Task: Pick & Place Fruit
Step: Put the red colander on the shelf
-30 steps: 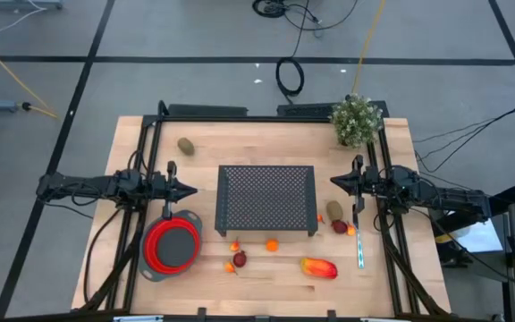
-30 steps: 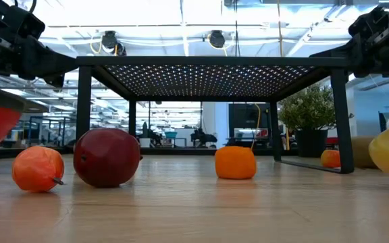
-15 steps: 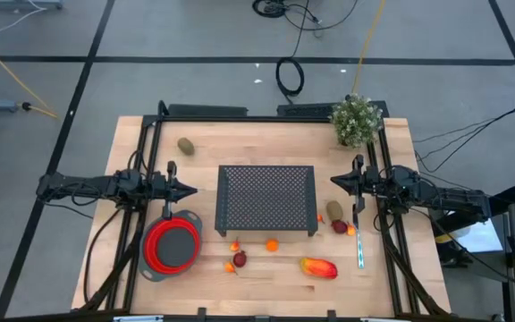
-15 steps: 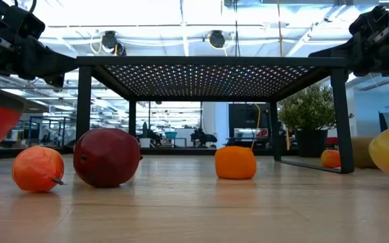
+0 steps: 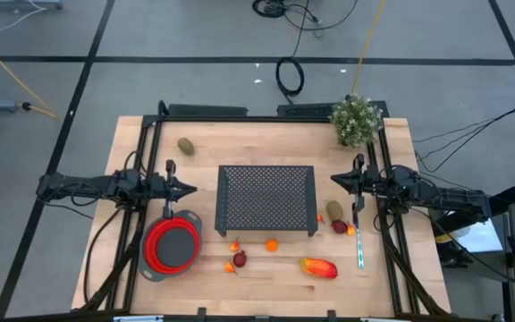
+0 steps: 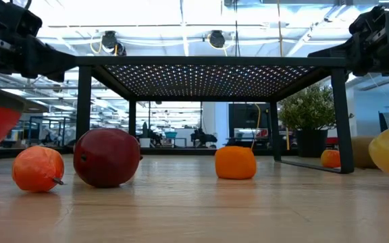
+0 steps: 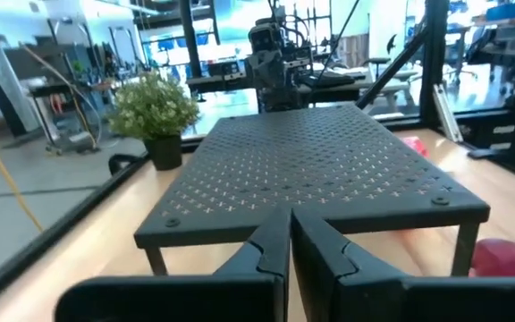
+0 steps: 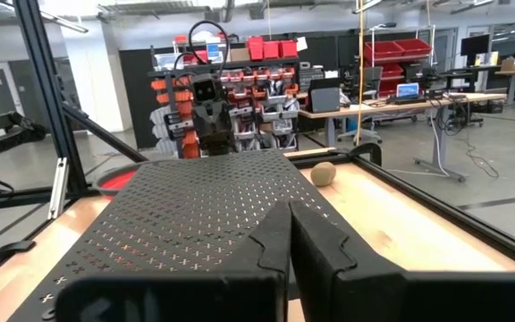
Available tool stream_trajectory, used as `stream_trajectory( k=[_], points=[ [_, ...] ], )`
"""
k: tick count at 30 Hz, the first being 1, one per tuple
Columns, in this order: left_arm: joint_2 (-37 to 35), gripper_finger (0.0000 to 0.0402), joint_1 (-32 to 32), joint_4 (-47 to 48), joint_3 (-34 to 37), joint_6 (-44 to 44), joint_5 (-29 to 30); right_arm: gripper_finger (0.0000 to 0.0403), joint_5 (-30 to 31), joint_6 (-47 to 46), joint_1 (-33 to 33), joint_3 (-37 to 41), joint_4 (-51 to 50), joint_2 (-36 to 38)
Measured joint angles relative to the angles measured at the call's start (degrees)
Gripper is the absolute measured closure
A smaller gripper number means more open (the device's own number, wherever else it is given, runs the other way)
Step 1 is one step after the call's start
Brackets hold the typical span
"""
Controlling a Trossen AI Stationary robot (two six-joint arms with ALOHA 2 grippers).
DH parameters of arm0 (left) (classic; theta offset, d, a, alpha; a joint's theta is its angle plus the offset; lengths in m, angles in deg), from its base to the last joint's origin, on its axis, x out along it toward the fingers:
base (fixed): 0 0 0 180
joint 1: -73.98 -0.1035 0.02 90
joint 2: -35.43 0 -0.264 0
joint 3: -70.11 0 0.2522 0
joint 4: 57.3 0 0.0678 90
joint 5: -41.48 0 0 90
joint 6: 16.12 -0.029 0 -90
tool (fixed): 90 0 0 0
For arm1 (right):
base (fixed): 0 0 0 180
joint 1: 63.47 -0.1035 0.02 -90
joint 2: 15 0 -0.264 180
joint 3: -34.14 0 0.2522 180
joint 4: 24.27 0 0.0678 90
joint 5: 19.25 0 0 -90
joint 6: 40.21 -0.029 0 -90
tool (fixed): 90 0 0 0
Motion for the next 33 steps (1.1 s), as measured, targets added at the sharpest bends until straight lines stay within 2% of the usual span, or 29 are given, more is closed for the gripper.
stream_trajectory(
  k=[6, 11, 17, 26, 30, 33],
  points=[
    [0.0, 0.0395, -0.04, -4.24, -0.04, -2.71, 1.95, 0.0403, -0.02, -1.54, 0.0, 0.0, 1.99, 0.0],
    [0.0, 0.0382, -0.02, -12.56, -0.11, -0.21, 1.91, 0.0403, -0.02, -3.34, 0.0, 0.0, 3.02, 0.0],
    [-0.02, 0.0392, -0.02, -21.74, -0.29, 2.12, 4.81, 0.0403, -0.02, -3.65, 0.0, 0.0, 3.02, 0.0],
    [2.74, 0.0391, -0.02, -20.82, -2.78, 1.59, 6.45, 0.0403, 0.13, -3.49, -0.01, 0.0, 3.02, 0.0],
    [7.92, 0.04, -0.02, -11.21, -8.43, 2.03, 6.68, 0.0403, 0.15, -3.47, 0.0, 0.0, 3.02, 0.0],
    [13.8, 0.0395, -0.02, -3.28, -14.84, 3.96, 9.34, 0.0403, 0.15, -3.49, -0.02, -0.02, 2.99, 0.0]
  ],
)
